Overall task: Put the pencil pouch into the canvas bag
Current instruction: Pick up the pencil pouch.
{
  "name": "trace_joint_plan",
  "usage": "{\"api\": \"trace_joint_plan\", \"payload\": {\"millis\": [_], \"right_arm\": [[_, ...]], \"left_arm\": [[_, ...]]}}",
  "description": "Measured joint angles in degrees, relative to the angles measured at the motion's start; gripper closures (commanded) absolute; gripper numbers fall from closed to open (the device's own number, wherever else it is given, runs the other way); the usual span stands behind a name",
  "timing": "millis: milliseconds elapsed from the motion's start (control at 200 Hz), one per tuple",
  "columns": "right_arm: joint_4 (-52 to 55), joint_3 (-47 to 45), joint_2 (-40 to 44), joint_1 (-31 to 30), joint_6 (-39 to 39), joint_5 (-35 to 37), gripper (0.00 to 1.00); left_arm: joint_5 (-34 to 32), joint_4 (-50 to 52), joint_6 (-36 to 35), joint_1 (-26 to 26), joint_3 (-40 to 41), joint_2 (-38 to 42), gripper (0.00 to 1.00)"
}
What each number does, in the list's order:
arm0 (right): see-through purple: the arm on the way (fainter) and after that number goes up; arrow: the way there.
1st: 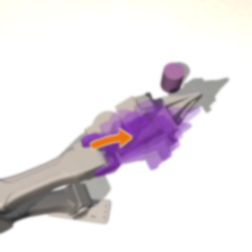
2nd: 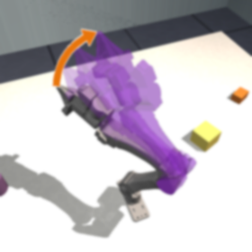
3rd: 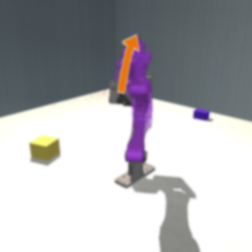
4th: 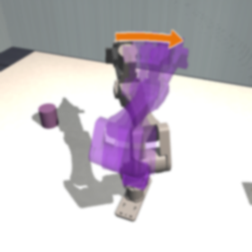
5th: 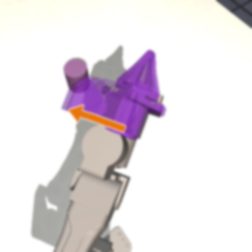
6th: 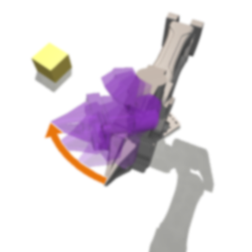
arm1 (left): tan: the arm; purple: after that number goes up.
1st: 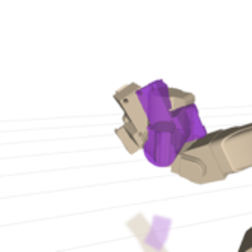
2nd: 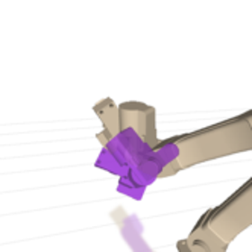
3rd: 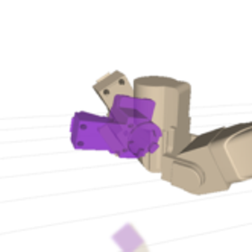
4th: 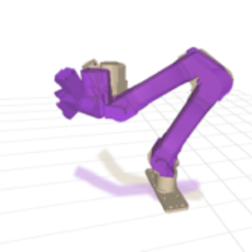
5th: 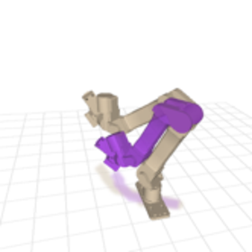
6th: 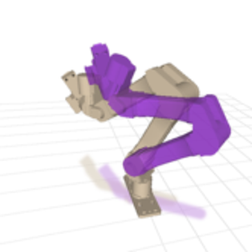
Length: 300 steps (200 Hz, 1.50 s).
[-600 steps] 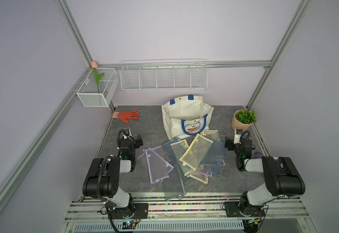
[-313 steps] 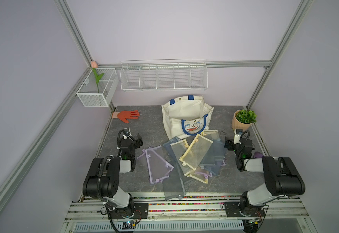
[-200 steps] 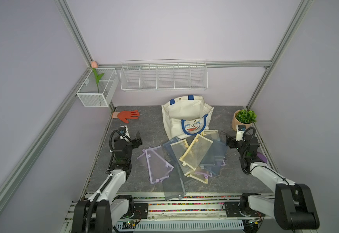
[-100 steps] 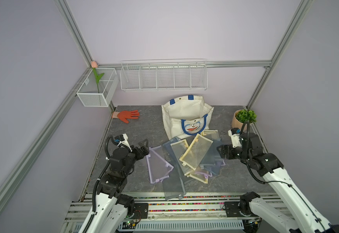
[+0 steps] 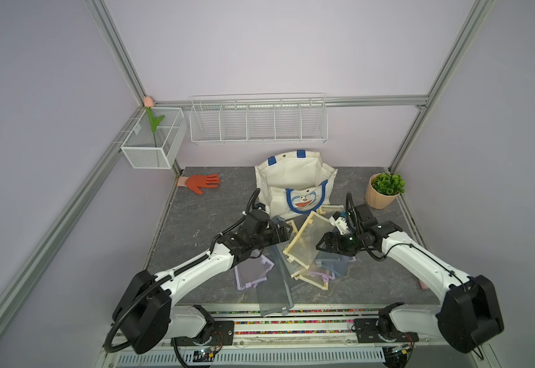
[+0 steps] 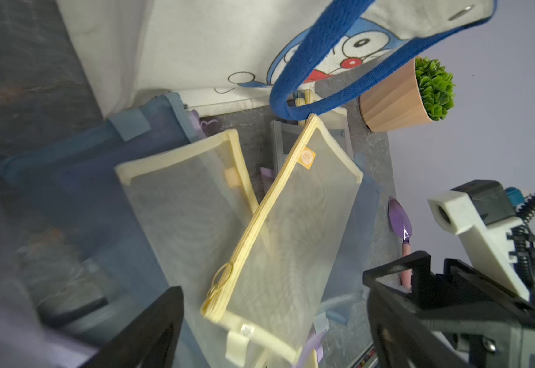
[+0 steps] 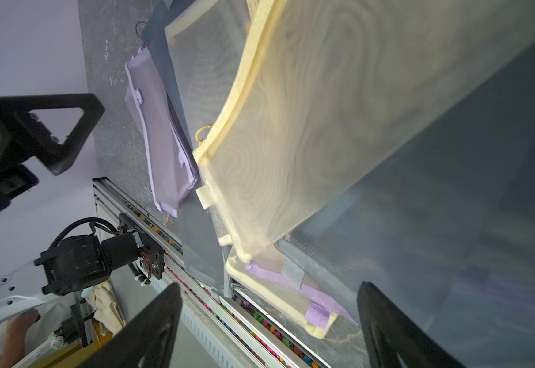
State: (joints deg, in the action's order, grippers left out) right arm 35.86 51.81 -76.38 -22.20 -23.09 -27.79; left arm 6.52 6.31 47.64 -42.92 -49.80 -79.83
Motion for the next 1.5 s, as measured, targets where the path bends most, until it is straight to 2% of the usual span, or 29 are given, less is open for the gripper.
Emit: {"api": "trace_joint_plan", "payload": {"millis": [255, 500, 715, 895, 1120, 1240, 1350, 1500], "right_arm": [[-7.65, 0.72, -7.63, 1.99, -1.4, -3.23, 0.04], [-13.97, 1.11, -12.68, 3.98, -3.61, -5.95, 0.01], [-18.86, 1.11, -15.5, 4.35, -5.99, -8.17, 0.2], [-21.4, 0.96, -16.13, 4.48, -6.78, -9.05, 0.56], [-23.04, 0.61, -15.98, 4.5, -7.32, -9.57, 0.91], [-22.6, 0.39, -14.82, 4.5, -6.45, -9.55, 0.93], [-20.5, 0.26, -11.8, 4.5, -4.85, -9.62, 0.93], [-15.93, -0.22, -3.65, 4.5, -1.03, -10.71, 0.93]], "left_arm": [[1.62, -1.33, -1.01, 1.01, -10.16, -13.38, 0.14], [4.33, -1.77, -1.84, 0.9, -11.72, -20.11, 0.18], [6.62, -3.28, -1.16, -1.05, -11.74, -24.0, 0.29], [8.55, -7.91, 1.44, -2.58, -11.76, -25.55, 0.43], [9.46, -11.23, 3.02, -3.54, -11.67, -25.35, 0.48], [9.92, -12.5, 3.41, -3.63, -10.84, -23.21, 0.43], [10.03, -12.28, 3.82, -3.61, -9.05, -18.84, 0.31], [11.52, -10.91, 2.97, -2.84, -6.05, -9.86, 0.18]]}}
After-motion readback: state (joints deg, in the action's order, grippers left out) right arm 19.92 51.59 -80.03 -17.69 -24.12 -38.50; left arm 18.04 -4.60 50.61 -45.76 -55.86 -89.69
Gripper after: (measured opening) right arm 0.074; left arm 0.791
